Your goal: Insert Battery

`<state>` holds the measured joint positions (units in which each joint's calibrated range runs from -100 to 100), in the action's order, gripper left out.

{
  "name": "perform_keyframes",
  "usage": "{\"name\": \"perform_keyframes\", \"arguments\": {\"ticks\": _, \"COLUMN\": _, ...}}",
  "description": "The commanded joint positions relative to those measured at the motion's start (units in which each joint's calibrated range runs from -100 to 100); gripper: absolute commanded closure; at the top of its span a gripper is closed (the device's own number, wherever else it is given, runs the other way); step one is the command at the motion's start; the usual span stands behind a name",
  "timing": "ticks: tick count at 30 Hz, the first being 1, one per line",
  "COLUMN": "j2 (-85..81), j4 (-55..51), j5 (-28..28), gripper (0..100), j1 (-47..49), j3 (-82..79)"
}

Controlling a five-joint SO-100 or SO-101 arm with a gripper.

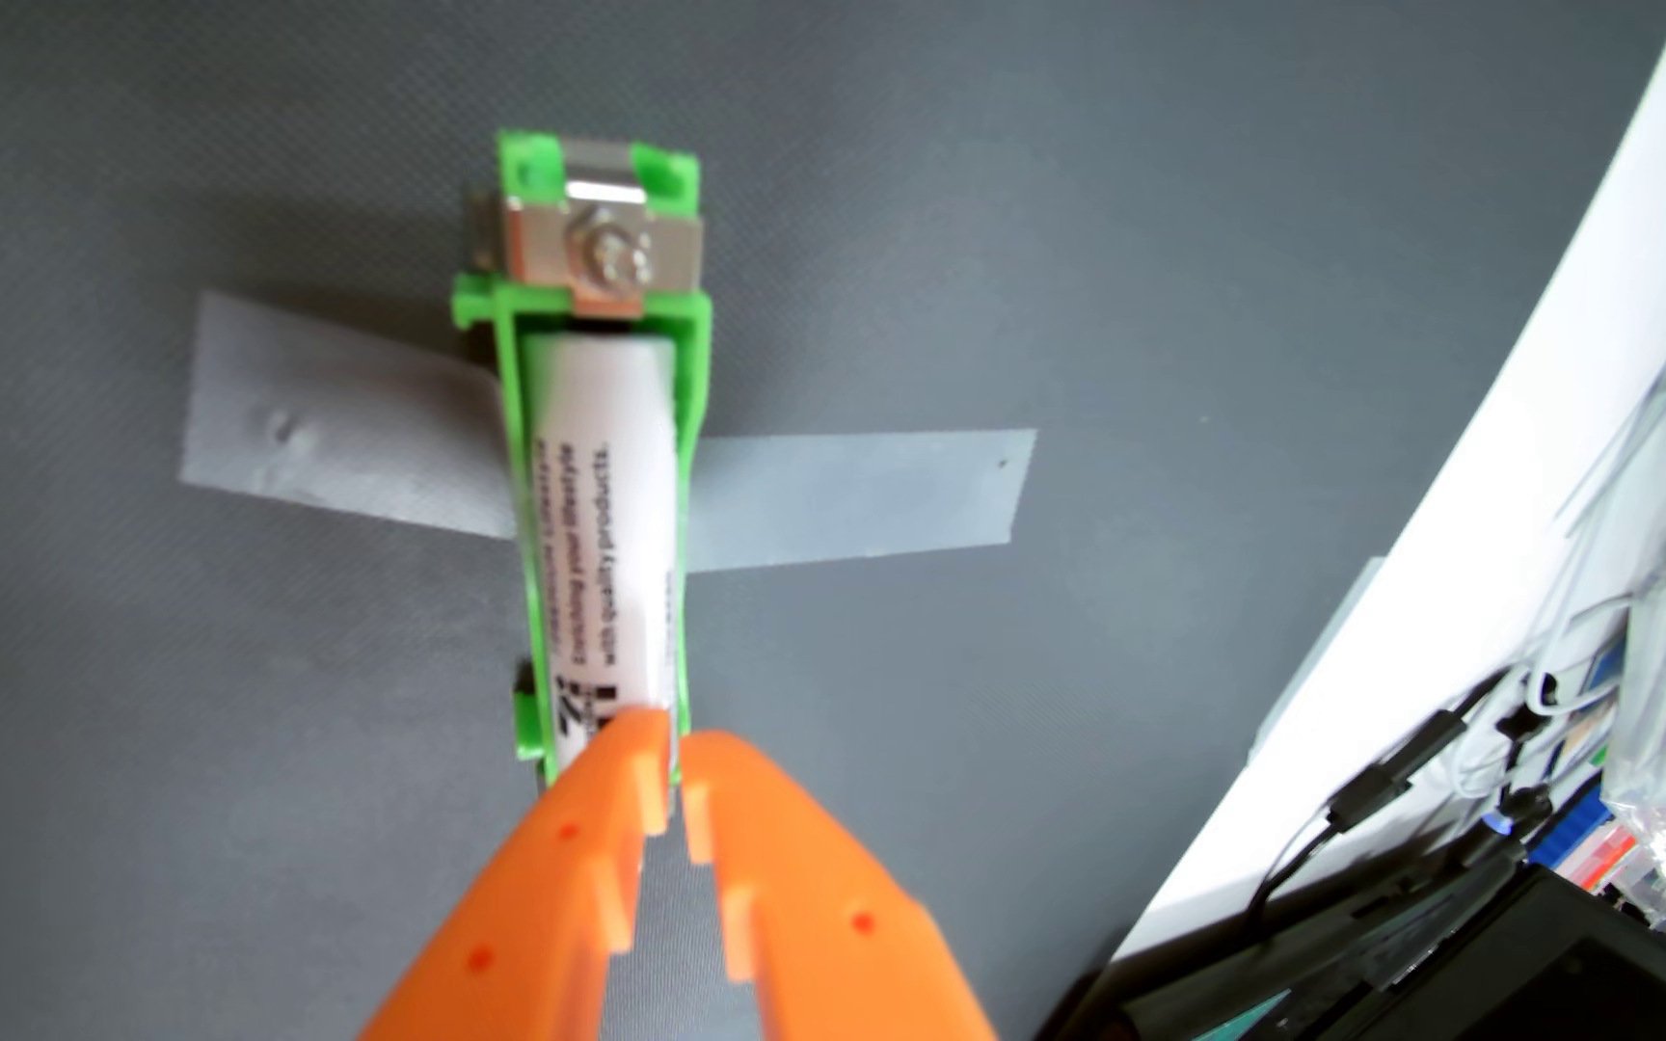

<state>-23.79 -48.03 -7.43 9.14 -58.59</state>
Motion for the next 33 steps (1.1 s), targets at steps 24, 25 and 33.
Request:
{"name": "perform_keyframes", "arguments": {"ticks": 24, "j2": -1.2, "j4": 0.3, "j5": 0.2, "gripper": 98, "j1": -6.2, "j3": -0.3}}
{"name": "perform_keyframes", "arguments": {"ticks": 25, "j2": -1.2, "j4": 0.1, "j5": 0.2, "gripper": 98, "j1": -6.2, "j3": 0.6}}
{"name": "perform_keyframes", "arguments": {"ticks": 33, "j2": -1.1, "j4": -0.6, "j5": 0.2, "gripper": 98, "j1": -6.1, "j3": 5.1}}
